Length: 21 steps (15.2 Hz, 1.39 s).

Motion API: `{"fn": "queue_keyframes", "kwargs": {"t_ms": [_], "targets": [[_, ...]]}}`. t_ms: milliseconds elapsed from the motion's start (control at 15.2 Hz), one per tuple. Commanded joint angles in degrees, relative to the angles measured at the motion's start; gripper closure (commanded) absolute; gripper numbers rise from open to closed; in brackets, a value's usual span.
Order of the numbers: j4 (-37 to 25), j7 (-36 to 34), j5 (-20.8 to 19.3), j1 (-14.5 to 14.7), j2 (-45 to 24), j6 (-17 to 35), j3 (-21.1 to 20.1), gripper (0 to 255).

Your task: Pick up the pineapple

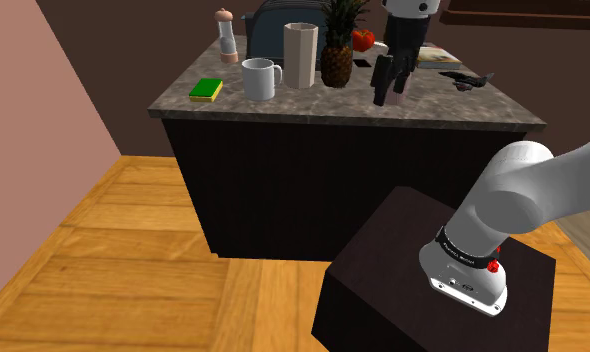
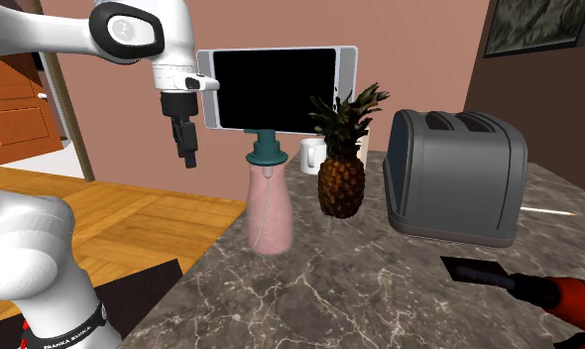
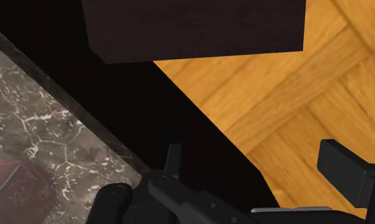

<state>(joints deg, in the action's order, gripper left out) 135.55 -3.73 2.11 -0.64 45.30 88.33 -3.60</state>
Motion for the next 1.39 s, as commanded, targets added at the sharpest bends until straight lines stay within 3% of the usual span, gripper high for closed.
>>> {"fn": "queue_keyframes", "kwargs": {"t_ms": [0,660,1320], "targets": [[0.00,0.00,0.00,0.00,0.00,0.00,0.00,0],[-20.91,-12.64,-3.39,-6.74,-19.18,1.10,-1.89,0],[-47.99,-24.77,-8.68,-11.45,-37.97,-4.96,-2.12,0]]}}
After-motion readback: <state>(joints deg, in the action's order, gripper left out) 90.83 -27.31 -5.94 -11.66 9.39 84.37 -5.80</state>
